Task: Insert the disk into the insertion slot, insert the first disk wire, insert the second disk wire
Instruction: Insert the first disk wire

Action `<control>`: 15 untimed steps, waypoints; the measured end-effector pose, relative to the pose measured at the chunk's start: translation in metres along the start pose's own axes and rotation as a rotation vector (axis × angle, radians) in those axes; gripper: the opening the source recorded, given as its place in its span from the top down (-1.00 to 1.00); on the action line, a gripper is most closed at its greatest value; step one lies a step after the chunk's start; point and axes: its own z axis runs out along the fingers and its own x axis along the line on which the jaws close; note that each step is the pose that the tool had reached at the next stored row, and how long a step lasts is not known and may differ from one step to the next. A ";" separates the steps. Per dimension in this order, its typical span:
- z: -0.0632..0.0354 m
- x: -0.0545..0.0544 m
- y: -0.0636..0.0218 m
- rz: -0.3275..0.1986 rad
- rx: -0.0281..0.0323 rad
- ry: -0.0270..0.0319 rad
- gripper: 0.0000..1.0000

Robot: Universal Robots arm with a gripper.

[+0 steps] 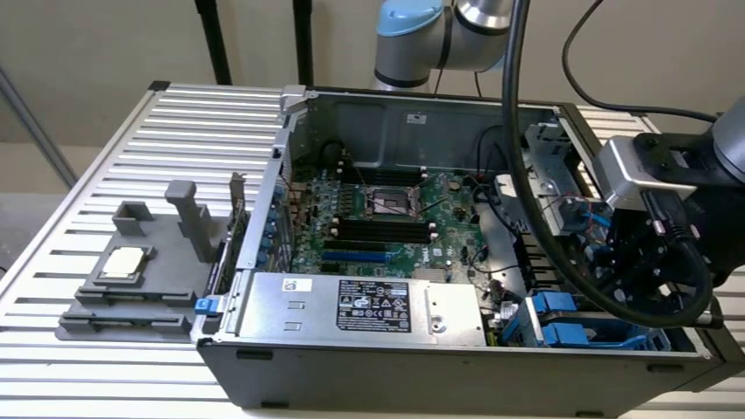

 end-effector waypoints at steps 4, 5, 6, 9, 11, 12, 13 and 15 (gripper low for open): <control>0.0008 -0.001 0.0001 0.000 0.0001 0.0008 0.67; 0.0013 -0.001 0.0000 0.000 0.0001 0.0020 0.67; 0.0015 -0.002 -0.0001 0.000 0.0002 0.0021 0.67; 0.0019 -0.002 -0.0004 0.000 0.0002 0.0025 0.67; 0.0021 -0.002 -0.0007 0.000 0.0004 0.0028 0.67; 0.0022 -0.002 -0.0008 0.000 0.0003 0.0030 0.67; 0.0024 -0.002 -0.0009 0.000 0.0003 0.0031 0.67; 0.0030 -0.002 -0.0010 0.000 0.0003 0.0033 0.67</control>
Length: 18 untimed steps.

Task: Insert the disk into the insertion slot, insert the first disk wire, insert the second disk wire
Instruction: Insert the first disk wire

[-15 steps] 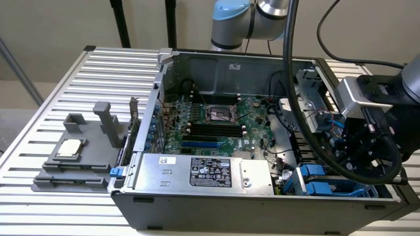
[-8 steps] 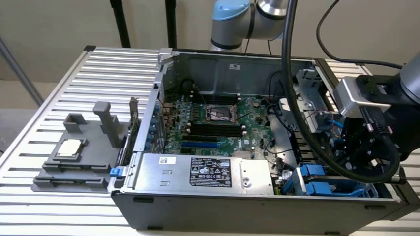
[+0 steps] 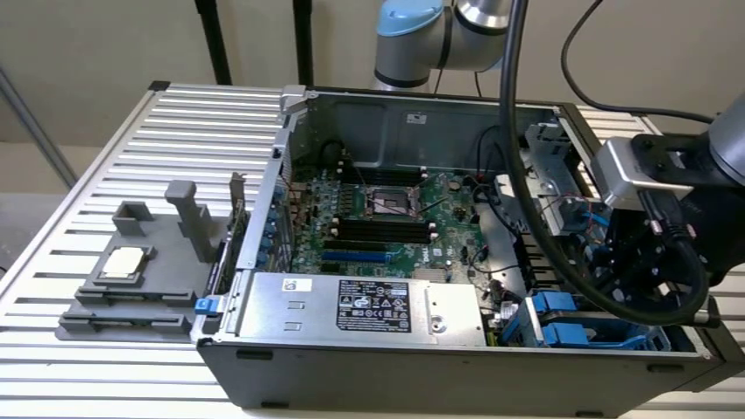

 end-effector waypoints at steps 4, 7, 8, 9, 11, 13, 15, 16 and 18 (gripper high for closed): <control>0.0021 0.000 0.0000 0.000 0.0000 0.0004 0.67; 0.0036 0.000 0.0000 0.000 0.0000 0.0004 0.67; 0.0038 0.000 0.0000 0.000 0.0000 0.0006 0.67; 0.0040 0.000 0.0000 0.000 0.0000 0.0005 0.67; 0.0042 0.000 -0.0004 0.000 0.0000 0.0006 0.67; 0.0042 0.000 -0.0013 0.000 -0.0001 0.0007 0.67; 0.0043 -0.001 -0.0019 0.000 0.0000 0.0006 0.67; 0.0044 -0.001 -0.0020 0.000 0.0001 0.0007 0.67; 0.0044 -0.001 -0.0022 0.000 0.0000 0.0008 0.67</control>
